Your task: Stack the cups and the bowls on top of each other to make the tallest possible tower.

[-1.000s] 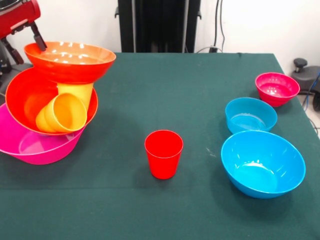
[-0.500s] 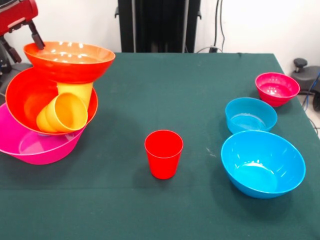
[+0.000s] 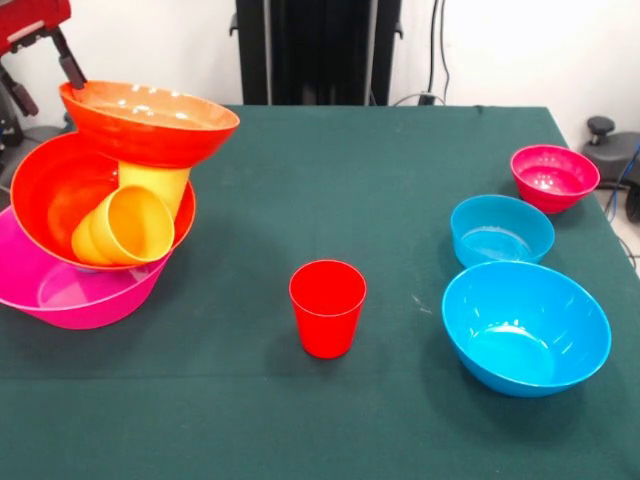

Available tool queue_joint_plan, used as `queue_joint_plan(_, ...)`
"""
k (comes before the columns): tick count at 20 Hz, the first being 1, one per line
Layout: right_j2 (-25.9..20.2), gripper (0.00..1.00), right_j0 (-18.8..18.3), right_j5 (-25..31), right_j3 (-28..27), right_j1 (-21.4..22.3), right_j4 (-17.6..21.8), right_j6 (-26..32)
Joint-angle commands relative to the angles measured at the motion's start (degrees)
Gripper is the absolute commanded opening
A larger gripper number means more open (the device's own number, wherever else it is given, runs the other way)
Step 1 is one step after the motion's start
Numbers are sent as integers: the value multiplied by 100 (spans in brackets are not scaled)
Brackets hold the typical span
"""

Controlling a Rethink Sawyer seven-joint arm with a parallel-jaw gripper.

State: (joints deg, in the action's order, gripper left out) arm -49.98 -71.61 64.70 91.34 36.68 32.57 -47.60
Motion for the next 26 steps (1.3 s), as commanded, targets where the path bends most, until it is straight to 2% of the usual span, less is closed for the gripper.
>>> queue_joint_plan(1,253,100,282,418,-249,-91,-70,325)
queue_joint_plan(26,457,100,307,461,-533,-279,-4,440)
